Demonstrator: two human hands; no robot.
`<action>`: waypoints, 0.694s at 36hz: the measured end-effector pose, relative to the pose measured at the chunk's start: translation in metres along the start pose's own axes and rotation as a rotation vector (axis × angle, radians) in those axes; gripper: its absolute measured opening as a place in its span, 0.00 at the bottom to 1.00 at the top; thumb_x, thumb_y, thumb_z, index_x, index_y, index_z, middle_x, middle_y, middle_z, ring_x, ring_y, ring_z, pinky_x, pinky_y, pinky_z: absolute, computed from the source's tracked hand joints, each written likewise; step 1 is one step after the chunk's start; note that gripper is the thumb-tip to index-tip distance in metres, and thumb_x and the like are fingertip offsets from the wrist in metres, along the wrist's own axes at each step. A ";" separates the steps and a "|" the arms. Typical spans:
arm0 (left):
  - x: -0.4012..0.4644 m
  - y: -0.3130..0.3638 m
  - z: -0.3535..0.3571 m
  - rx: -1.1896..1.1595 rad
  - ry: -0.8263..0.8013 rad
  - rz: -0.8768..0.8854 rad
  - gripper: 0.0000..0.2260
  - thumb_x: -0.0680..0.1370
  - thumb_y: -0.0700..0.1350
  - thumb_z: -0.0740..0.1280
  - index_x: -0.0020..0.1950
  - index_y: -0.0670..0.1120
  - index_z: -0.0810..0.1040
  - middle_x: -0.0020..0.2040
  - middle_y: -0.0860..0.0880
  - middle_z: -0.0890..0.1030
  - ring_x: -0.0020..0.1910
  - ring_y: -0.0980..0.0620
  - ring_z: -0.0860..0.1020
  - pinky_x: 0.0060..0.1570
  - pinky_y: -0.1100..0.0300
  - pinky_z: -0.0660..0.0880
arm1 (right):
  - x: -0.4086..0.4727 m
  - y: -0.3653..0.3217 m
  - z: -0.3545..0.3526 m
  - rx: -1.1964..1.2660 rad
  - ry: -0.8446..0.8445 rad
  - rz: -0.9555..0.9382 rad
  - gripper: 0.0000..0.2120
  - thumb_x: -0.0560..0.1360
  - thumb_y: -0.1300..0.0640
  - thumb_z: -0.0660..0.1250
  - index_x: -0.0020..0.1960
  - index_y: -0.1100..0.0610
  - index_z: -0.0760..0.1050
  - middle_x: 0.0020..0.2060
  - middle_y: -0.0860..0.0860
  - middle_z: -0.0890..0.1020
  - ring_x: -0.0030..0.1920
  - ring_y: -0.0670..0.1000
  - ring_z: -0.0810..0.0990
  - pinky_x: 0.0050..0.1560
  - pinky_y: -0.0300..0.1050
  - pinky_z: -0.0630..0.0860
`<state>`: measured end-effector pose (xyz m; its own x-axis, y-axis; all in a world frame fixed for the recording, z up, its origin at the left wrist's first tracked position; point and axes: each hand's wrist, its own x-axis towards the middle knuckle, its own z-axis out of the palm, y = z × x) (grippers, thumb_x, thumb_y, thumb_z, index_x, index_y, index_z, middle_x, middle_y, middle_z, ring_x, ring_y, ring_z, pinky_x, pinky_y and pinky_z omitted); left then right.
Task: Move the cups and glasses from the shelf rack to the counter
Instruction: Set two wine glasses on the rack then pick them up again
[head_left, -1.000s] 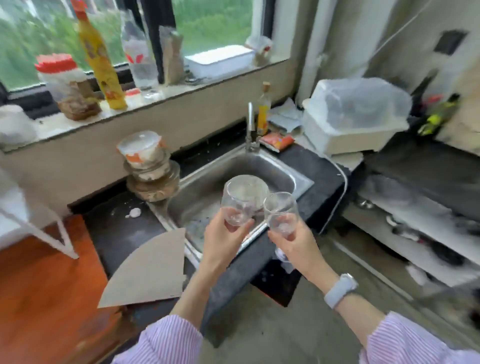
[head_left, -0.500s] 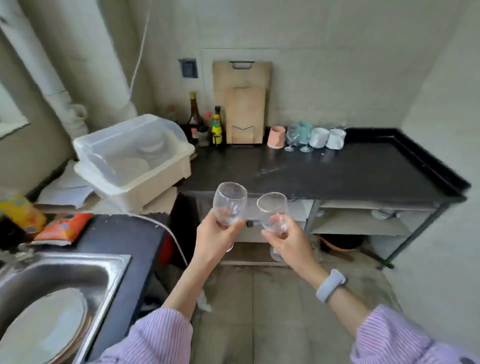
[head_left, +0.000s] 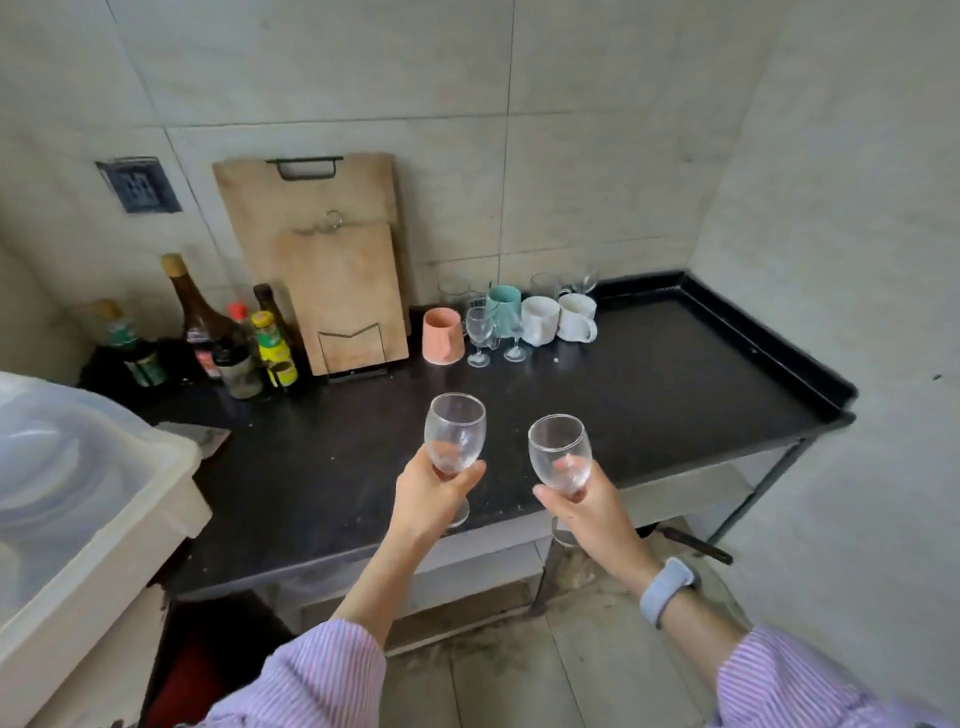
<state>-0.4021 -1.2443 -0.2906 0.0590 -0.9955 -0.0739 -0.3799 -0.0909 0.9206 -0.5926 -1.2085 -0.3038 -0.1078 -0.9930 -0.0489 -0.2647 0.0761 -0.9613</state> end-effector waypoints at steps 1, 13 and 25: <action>0.015 -0.001 0.003 0.000 -0.008 -0.011 0.11 0.71 0.49 0.71 0.50 0.49 0.75 0.40 0.55 0.79 0.39 0.56 0.79 0.39 0.63 0.75 | 0.012 0.003 0.000 -0.006 -0.006 0.015 0.17 0.71 0.54 0.70 0.57 0.52 0.69 0.45 0.46 0.79 0.45 0.44 0.79 0.37 0.28 0.73; 0.155 -0.020 0.059 -0.033 -0.069 -0.164 0.15 0.71 0.48 0.72 0.55 0.46 0.74 0.48 0.49 0.80 0.46 0.50 0.79 0.51 0.55 0.77 | 0.153 0.052 -0.001 0.054 0.030 0.160 0.14 0.71 0.57 0.70 0.52 0.51 0.69 0.42 0.47 0.78 0.36 0.40 0.78 0.32 0.27 0.73; 0.290 -0.061 0.118 -0.016 0.030 -0.320 0.14 0.68 0.50 0.75 0.50 0.52 0.75 0.46 0.52 0.80 0.43 0.57 0.79 0.46 0.61 0.74 | 0.313 0.109 0.004 -0.069 -0.013 0.152 0.19 0.68 0.53 0.73 0.54 0.51 0.67 0.44 0.39 0.76 0.43 0.41 0.77 0.38 0.26 0.72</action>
<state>-0.4707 -1.5308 -0.4132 0.2003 -0.9153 -0.3494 -0.3231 -0.3983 0.8585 -0.6511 -1.5114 -0.4253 -0.1393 -0.9706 -0.1965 -0.3120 0.2314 -0.9215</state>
